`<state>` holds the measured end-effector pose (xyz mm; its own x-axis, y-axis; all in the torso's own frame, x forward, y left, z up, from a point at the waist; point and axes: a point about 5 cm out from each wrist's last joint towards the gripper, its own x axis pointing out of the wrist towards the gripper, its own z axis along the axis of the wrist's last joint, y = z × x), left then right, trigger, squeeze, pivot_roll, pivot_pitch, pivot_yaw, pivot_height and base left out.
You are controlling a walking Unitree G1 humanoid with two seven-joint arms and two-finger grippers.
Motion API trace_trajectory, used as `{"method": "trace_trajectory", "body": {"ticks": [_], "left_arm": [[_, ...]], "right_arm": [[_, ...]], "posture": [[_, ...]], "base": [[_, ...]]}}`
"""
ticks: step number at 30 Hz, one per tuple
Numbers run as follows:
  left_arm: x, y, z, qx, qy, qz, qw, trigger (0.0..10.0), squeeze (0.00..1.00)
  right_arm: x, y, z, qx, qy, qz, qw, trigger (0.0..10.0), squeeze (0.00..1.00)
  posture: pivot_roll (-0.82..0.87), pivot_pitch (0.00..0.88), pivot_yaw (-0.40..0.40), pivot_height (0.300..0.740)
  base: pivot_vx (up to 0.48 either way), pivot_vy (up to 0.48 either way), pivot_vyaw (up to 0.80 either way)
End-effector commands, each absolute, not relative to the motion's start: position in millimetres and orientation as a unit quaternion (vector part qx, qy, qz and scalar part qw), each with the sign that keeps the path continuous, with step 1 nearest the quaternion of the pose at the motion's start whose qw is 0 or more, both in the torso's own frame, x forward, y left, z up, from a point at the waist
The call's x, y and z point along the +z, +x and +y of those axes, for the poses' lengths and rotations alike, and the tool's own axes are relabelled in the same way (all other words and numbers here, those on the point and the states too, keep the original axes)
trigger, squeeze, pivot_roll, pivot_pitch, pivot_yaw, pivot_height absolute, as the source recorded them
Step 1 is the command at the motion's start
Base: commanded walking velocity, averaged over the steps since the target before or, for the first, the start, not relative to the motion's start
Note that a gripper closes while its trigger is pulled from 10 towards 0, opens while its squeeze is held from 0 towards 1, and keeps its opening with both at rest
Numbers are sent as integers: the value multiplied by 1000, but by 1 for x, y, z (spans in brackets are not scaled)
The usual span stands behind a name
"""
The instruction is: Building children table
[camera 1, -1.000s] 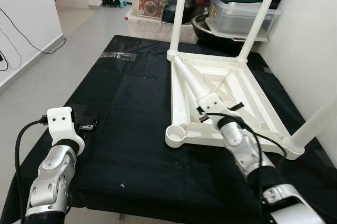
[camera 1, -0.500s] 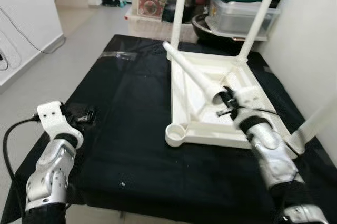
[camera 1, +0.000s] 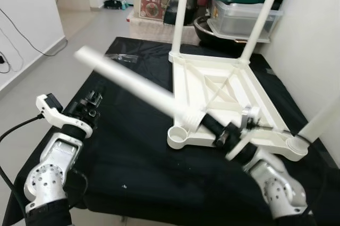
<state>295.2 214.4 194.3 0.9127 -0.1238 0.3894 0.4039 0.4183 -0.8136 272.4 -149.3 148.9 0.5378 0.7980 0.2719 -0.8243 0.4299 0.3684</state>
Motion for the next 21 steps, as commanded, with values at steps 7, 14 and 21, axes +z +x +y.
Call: {"method": "trace_trajectory", "body": {"ticks": [7, 14, 21], "left_arm": [[190, 292, 214, -190, -567, -136, 790, 10000, 0], [190, 288, 214, -196, -568, -135, 788, 10000, 0], [199, 287, 224, -205, -576, -172, 772, 0, 0]], "right_arm": [[165, 261, -150, 531, 283, -39, 798, 0, 0], [171, 259, -152, 549, 292, -40, 782, 0, 0], [163, 257, -155, 554, 280, -15, 784, 0, 0]], "posture": [[44, 0, -87, 740], [45, 0, -91, 740], [48, 0, -92, 740]], "base": [[0, 0, 0], [0, 0, 0], [0, 0, 0]]}}
